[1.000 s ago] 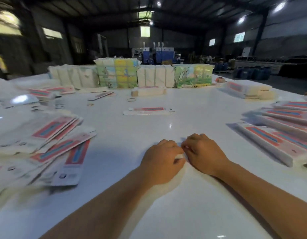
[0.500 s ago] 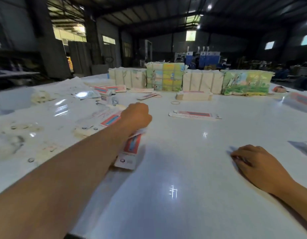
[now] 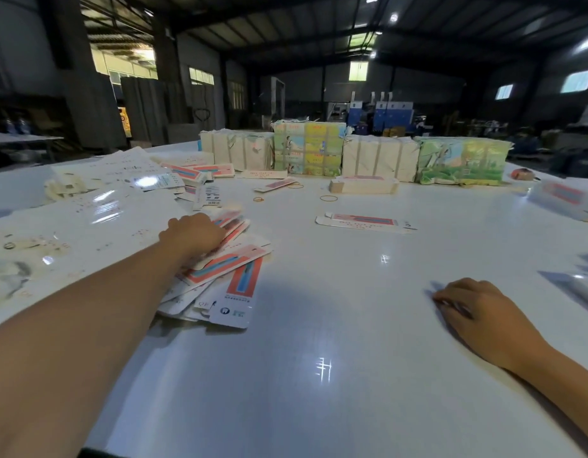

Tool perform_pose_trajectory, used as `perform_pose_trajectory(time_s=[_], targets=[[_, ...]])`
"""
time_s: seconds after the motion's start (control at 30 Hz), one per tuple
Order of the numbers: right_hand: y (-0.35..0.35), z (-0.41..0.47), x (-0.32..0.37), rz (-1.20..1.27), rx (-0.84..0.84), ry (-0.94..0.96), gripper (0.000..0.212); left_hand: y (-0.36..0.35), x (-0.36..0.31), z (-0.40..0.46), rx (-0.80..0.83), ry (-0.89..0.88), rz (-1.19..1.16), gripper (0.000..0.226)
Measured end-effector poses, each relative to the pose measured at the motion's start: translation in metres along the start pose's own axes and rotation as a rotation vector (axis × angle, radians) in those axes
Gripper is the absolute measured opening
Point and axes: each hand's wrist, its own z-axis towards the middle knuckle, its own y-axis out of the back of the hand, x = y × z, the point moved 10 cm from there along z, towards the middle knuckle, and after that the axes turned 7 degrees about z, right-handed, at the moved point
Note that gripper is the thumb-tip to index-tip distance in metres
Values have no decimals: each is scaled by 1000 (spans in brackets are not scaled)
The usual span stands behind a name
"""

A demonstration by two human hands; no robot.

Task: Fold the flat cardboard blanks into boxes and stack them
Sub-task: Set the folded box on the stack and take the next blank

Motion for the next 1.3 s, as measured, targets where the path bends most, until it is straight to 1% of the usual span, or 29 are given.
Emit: perform_pose_trajectory(time_s=[0.03, 0.1, 0.17, 0.27, 0.33, 0.4, 0.43, 0.5, 0.57, 0.6, 0.63, 0.67, 0.7, 0.73, 0.77, 0.8, 0.83, 0.87, 0.93, 0.97, 1.0, 1.07, 1.1, 1.17, 1.2, 1.23, 1.27, 1.3], targets=[[0, 0, 0, 4, -1, 2, 17, 5, -4, -3, -20, -30, 27, 28], [0, 1, 0, 8, -7, 2, 17, 24, -18, -12, -125, -105, 200, 15], [0, 1, 1, 4, -7, -7, 18, 44, -41, -25, -236, -179, 296, 14], [-2, 2, 4, -32, 21, -11, 22, 61, -104, -56, -343, -323, 269, 23], [-4, 2, 2, -48, 46, -29, 25, 60, -161, -98, -401, -492, 196, 29], [-4, 2, -1, -25, 61, -52, 25, 48, -210, -151, -414, -676, 125, 33], [-4, 3, -4, 9, 60, -63, 24, 37, -229, -175, -420, -746, 126, 35], [0, 2, -11, 111, 19, -92, 24, 18, -250, -217, -497, -880, 139, 33], [13, 0, -23, 252, -102, -164, 23, 11, -253, -252, -693, -1019, 131, 26], [20, -2, -29, 349, -171, -220, 23, 7, -251, -261, -791, -1077, 109, 25], [26, -4, -35, 481, -225, -283, 24, 3, -249, -263, -844, -1116, 77, 27], [28, -6, -41, 652, -270, -347, 27, -1, -249, -262, -863, -1135, 53, 29], [27, -5, -45, 891, -304, -417, 32, -1, -247, -260, -876, -1142, 48, 30], [23, -6, -48, 1146, -321, -499, 38, -2, -248, -260, -873, -1157, 52, 31], [18, -9, -51, 1349, -316, -578, 47, -5, -251, -259, -856, -1174, 56, 32], [14, -10, -52, 1452, -289, -629, 55, -7, -252, -259, -834, -1190, 61, 33], [12, -10, -51, 1474, -248, -639, 57, -9, -253, -259, -806, -1197, 61, 36], [12, -10, -49, 1446, -216, -624, 51, -11, -253, -258, -778, -1199, 43, 39], [12, -9, -47, 1361, -190, -584, 29, -9, -250, -254, -751, -1171, -39, 39], [12, -8, -47, 1332, -194, -574, 23, -10, -249, -249, -701, -1139, -75, 40], [13, -8, -47, 1309, -209, -565, 22, -13, -250, -241, -614, -1086, -87, 51], [14, -6, -44, 1286, -213, -529, 21, -26, -251, -220, -419, -943, 15, 82], [14, -5, -41, 1286, -200, -514, 21, -31, -249, -214, -372, -905, 32, 91], [13, -5, -36, 1316, -194, -492, 20, -30, -248, -209, -373, -895, -71, 98], [15, -5, -36, 1343, -226, -487, 24, -26, -247, -207, -384, -889, -116, 99], [20, -7, -39, 1363, -284, -483, 28, -23, -246, -204, -389, -869, -147, 100], [28, -10, -43, 1335, -362, -473, 25, -21, -244, -198, -382, -843, -170, 100], [38, -13, -47, 1239, -441, -452, 19, -19, -242, -192, -374, -817, -190, 97]])
